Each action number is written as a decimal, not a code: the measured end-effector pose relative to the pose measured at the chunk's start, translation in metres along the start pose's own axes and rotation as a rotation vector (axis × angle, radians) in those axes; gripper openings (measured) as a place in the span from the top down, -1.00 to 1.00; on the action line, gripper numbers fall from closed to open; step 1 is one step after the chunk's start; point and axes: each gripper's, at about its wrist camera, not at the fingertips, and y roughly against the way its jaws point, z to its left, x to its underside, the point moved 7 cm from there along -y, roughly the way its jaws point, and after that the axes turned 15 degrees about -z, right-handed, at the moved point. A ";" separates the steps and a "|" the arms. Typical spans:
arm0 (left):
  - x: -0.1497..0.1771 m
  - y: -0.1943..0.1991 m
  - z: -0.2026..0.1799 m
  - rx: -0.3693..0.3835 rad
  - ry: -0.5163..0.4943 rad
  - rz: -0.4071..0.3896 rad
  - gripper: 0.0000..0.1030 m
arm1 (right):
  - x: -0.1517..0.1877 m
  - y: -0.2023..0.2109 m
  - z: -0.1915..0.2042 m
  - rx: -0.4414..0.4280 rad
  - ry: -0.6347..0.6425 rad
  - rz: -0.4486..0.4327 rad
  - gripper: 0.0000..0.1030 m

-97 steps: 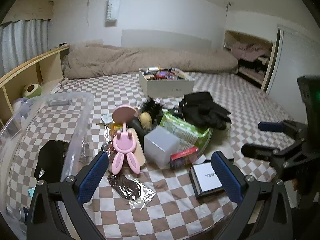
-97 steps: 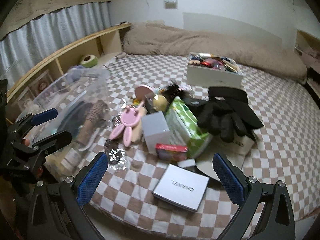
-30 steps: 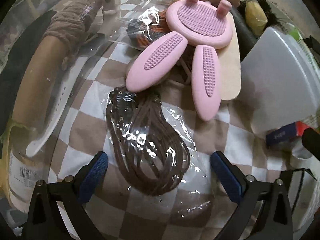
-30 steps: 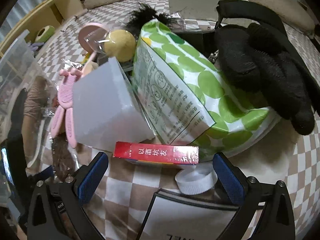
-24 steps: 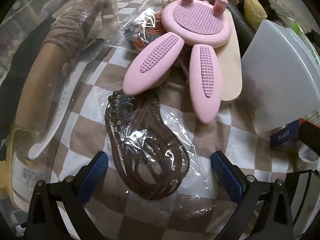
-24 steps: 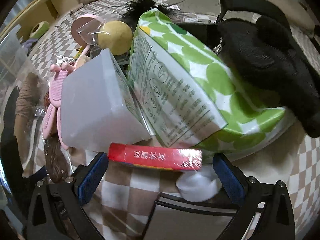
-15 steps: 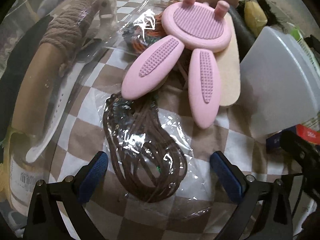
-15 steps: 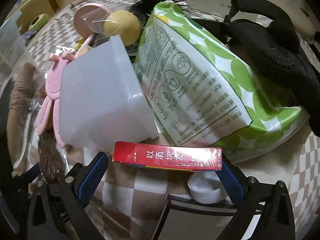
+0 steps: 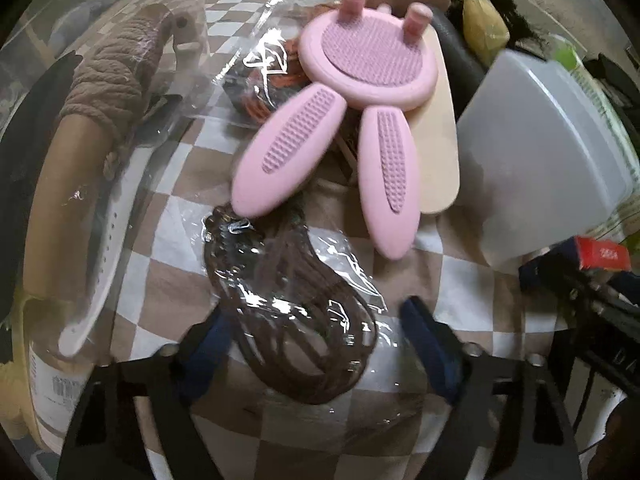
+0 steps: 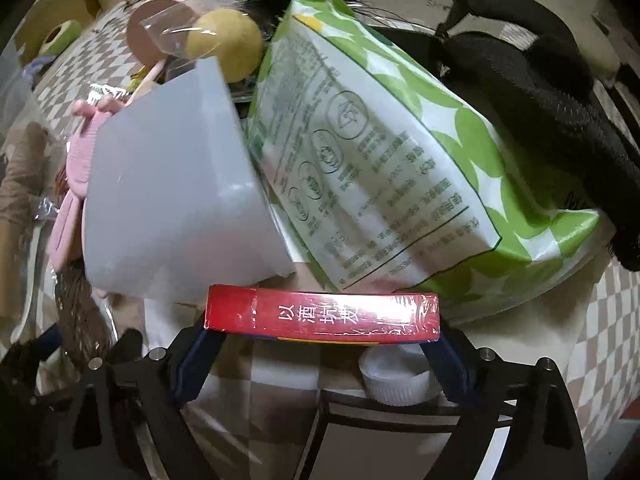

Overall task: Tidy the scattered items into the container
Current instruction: 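Close the left tool on the bagged cord while the right tool closes on the red box, then lift the bagged cord and red box and carry both toward the clear container, then lower both held items into the container and open both tools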

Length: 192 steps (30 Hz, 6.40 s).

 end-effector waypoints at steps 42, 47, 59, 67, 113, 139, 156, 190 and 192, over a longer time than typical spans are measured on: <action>0.021 0.105 -0.044 0.317 -0.067 0.000 0.85 | -0.030 0.084 0.020 -0.190 -0.045 -0.110 -0.78; 0.018 0.126 -0.045 0.339 -0.090 -0.034 0.85 | -0.035 0.092 0.020 -0.196 -0.042 -0.135 -0.78; -0.007 0.170 -0.057 0.409 -0.078 -0.155 0.85 | -0.057 0.127 0.022 -0.221 -0.040 -0.234 -0.78; -0.041 0.213 -0.051 0.426 -0.055 -0.299 0.85 | -0.077 0.155 0.019 -0.236 -0.055 -0.317 -0.78; -0.132 0.249 0.103 0.215 0.086 -0.519 0.85 | -0.178 0.263 0.147 -0.536 -0.086 -0.561 -0.78; -0.090 0.194 0.097 0.222 0.068 -0.288 0.31 | -0.183 0.215 0.214 -0.592 -0.070 -0.449 -0.78; -0.102 0.272 0.186 0.167 0.259 -0.520 -0.36 | -0.145 0.171 0.289 -0.571 0.135 -0.292 -0.78; -0.103 0.280 0.215 0.172 0.349 -0.553 -0.39 | -0.056 0.201 0.338 -0.624 0.801 -0.148 -1.00; -0.102 0.279 0.212 0.172 0.339 -0.549 -0.39 | -0.059 0.198 0.332 -0.588 0.806 -0.159 -1.00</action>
